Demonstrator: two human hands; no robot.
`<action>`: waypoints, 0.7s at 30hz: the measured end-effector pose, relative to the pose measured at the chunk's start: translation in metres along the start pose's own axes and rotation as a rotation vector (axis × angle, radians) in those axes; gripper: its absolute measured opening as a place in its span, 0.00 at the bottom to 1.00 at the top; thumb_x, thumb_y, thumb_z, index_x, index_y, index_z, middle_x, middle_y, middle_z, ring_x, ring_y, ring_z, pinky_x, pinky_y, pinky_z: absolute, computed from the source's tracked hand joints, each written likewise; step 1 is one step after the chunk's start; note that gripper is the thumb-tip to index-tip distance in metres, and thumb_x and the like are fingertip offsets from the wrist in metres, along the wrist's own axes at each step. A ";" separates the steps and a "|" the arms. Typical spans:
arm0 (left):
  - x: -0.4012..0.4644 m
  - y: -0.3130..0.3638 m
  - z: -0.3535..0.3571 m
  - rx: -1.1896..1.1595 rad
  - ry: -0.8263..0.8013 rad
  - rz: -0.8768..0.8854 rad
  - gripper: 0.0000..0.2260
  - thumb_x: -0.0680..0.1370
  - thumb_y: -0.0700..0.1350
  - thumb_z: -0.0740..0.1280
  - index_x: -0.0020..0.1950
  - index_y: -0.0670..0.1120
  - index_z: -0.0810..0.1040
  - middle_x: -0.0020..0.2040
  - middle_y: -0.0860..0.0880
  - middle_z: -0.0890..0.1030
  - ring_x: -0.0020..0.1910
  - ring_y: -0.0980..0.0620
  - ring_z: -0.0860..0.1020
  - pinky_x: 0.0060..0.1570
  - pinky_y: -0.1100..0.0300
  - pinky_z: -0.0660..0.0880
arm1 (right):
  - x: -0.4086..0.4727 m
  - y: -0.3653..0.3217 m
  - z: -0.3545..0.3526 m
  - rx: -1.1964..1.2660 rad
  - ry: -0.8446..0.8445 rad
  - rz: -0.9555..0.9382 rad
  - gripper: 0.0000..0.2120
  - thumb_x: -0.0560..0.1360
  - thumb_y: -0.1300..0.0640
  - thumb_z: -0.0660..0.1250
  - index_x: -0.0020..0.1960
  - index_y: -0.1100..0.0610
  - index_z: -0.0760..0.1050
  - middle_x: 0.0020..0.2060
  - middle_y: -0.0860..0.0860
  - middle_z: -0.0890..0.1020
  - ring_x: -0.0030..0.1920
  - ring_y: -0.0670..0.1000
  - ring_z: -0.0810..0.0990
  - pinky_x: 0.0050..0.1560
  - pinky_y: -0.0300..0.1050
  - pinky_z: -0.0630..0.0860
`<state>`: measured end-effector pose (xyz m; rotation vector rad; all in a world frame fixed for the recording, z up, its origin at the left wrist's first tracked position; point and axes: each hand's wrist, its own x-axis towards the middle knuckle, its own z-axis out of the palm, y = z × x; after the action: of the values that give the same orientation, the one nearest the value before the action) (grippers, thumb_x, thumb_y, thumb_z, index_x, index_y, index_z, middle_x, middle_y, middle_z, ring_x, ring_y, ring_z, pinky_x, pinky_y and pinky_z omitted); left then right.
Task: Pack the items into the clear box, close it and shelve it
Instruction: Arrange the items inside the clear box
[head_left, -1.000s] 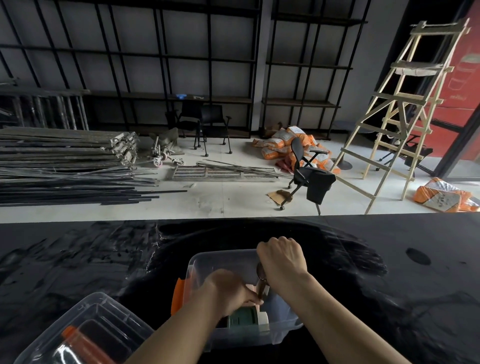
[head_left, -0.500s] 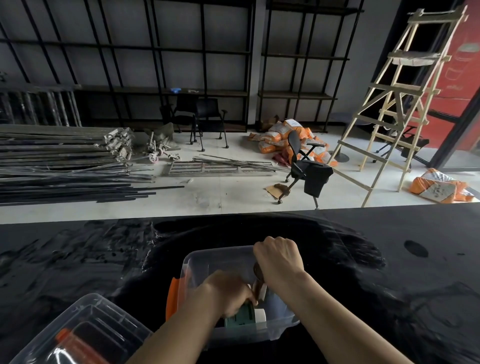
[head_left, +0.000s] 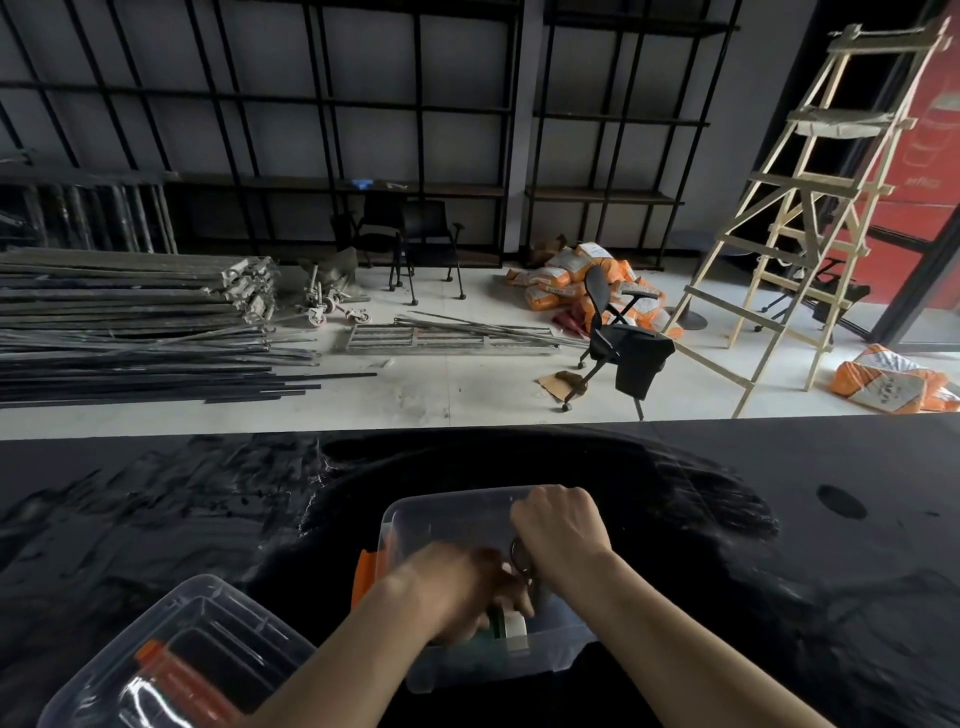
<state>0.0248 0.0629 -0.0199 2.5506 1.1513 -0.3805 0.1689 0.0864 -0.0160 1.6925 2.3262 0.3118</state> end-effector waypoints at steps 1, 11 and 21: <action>0.000 -0.002 0.001 0.000 -0.007 -0.008 0.21 0.79 0.41 0.67 0.67 0.62 0.75 0.68 0.53 0.74 0.63 0.48 0.78 0.57 0.54 0.74 | 0.000 0.000 0.001 -0.027 0.000 -0.016 0.10 0.76 0.59 0.68 0.57 0.55 0.81 0.54 0.54 0.84 0.55 0.57 0.82 0.49 0.48 0.77; -0.003 -0.007 0.002 -0.012 0.011 -0.090 0.15 0.77 0.49 0.70 0.63 0.60 0.77 0.62 0.51 0.75 0.60 0.47 0.77 0.49 0.56 0.69 | 0.001 -0.001 0.006 -0.227 -0.054 -0.109 0.11 0.77 0.51 0.68 0.57 0.54 0.80 0.55 0.54 0.84 0.57 0.56 0.80 0.51 0.49 0.74; -0.001 -0.019 0.008 -0.090 -0.067 -0.149 0.19 0.75 0.42 0.73 0.62 0.59 0.78 0.66 0.54 0.77 0.63 0.49 0.77 0.59 0.56 0.73 | -0.010 0.010 -0.003 0.135 0.106 -0.067 0.07 0.75 0.62 0.67 0.51 0.57 0.81 0.52 0.54 0.82 0.55 0.57 0.80 0.47 0.49 0.74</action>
<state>0.0085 0.0712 -0.0306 2.3650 1.3068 -0.4359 0.1797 0.0802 -0.0098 1.6921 2.5268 0.2417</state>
